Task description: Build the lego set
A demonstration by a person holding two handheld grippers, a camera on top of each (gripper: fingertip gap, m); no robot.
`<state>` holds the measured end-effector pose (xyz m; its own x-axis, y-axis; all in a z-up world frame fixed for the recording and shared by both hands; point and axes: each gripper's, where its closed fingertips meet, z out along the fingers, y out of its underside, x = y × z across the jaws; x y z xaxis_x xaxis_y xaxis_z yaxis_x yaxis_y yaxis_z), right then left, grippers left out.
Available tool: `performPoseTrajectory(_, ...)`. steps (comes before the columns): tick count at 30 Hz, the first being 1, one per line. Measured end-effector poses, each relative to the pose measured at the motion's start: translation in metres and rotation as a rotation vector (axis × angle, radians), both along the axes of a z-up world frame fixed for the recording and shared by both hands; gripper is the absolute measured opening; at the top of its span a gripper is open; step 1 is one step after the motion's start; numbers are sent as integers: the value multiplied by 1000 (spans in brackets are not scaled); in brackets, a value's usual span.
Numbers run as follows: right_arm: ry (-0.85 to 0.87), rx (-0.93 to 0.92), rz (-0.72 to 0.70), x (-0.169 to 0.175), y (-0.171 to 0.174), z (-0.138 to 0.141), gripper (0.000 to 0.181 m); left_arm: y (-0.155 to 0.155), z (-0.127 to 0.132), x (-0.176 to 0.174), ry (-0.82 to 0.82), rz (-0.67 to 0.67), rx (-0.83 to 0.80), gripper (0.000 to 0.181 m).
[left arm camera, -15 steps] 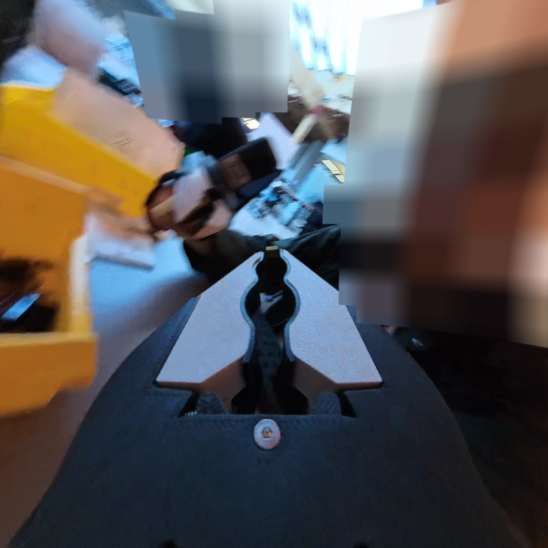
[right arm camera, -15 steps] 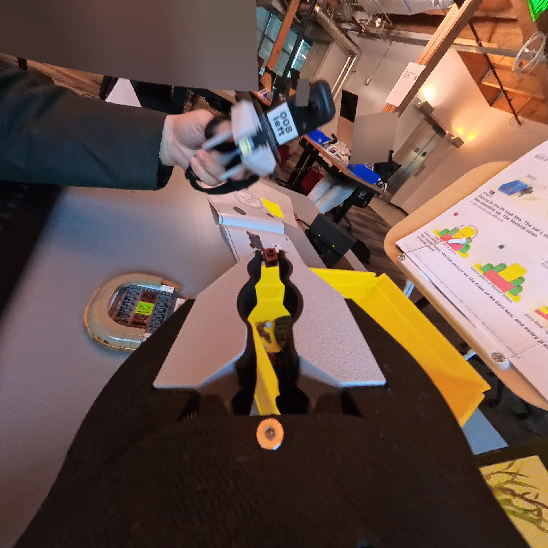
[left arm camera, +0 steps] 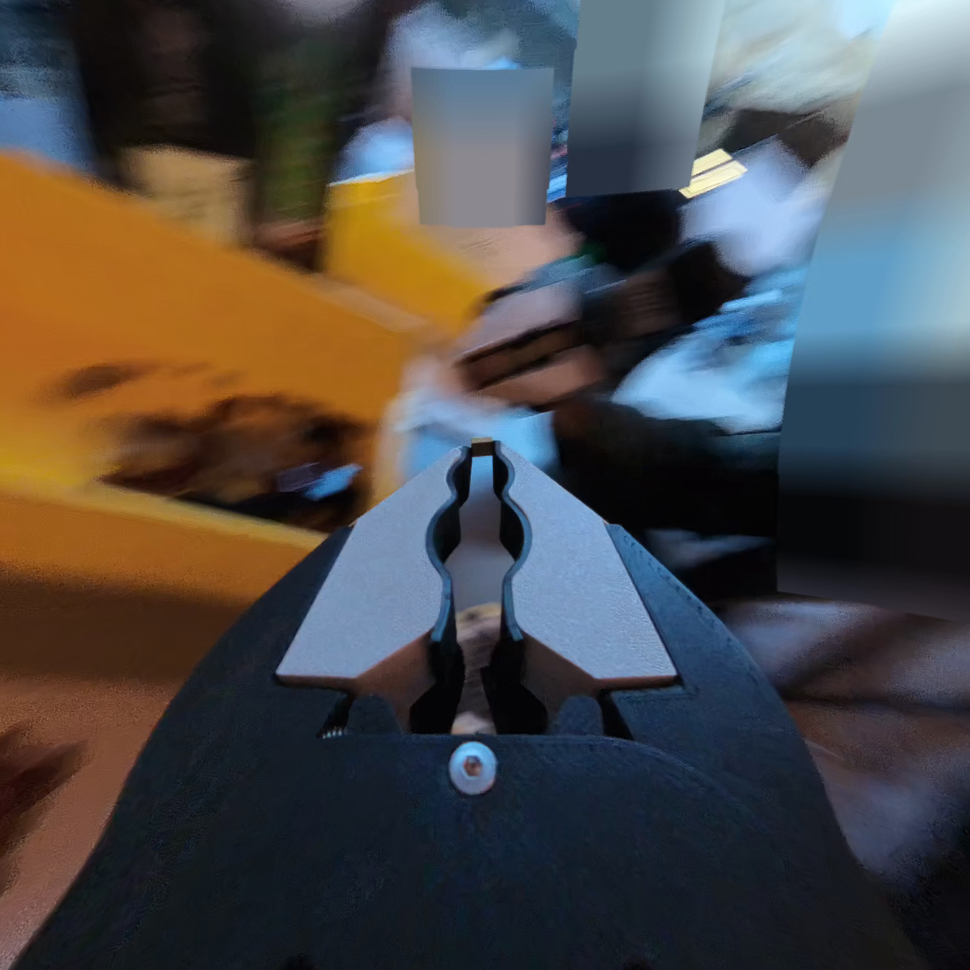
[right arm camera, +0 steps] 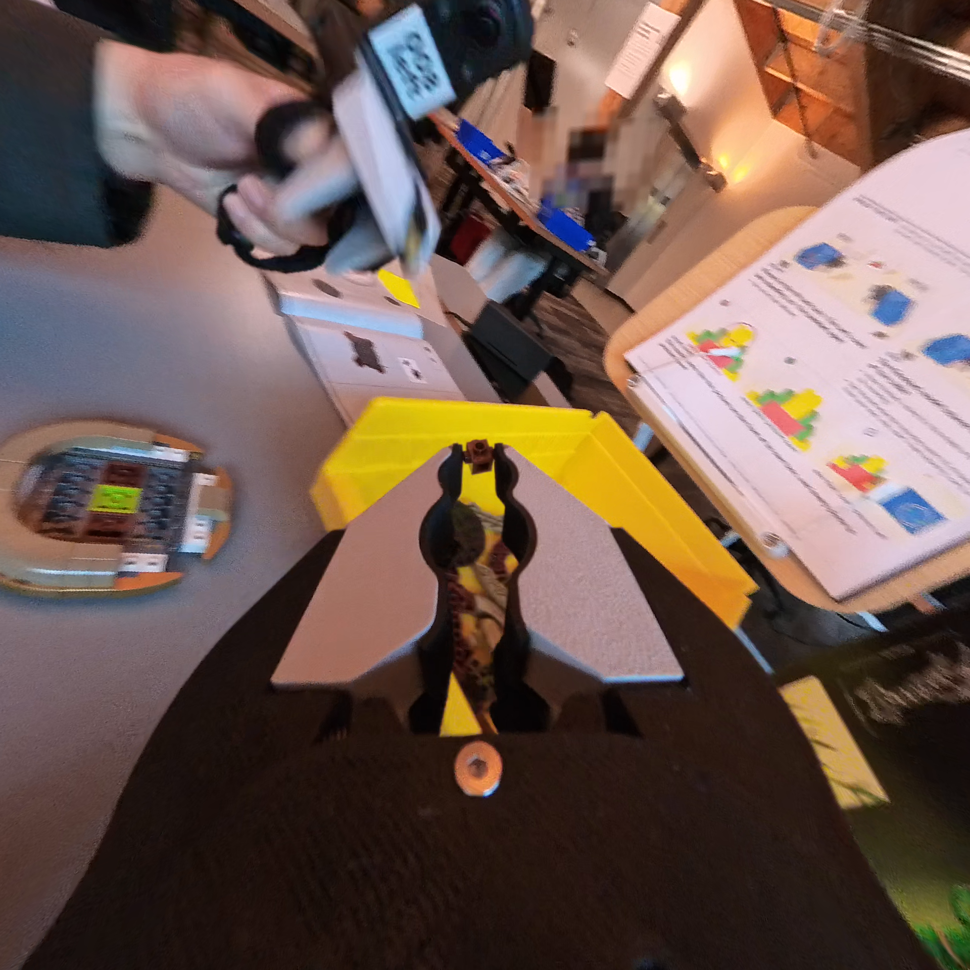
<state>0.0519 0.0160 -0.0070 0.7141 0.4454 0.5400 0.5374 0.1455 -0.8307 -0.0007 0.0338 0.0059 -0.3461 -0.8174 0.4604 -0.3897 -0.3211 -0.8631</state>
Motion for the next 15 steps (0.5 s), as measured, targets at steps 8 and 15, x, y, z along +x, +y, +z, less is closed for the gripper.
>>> performPoseTrajectory(8,35,-35,-199,40,20,-8,9,59,-76,41,419,405,547,12)
performPoseTrajectory(15,120,-37,-154,36,20,-9,10,41,-52,49,273,342,357,52)
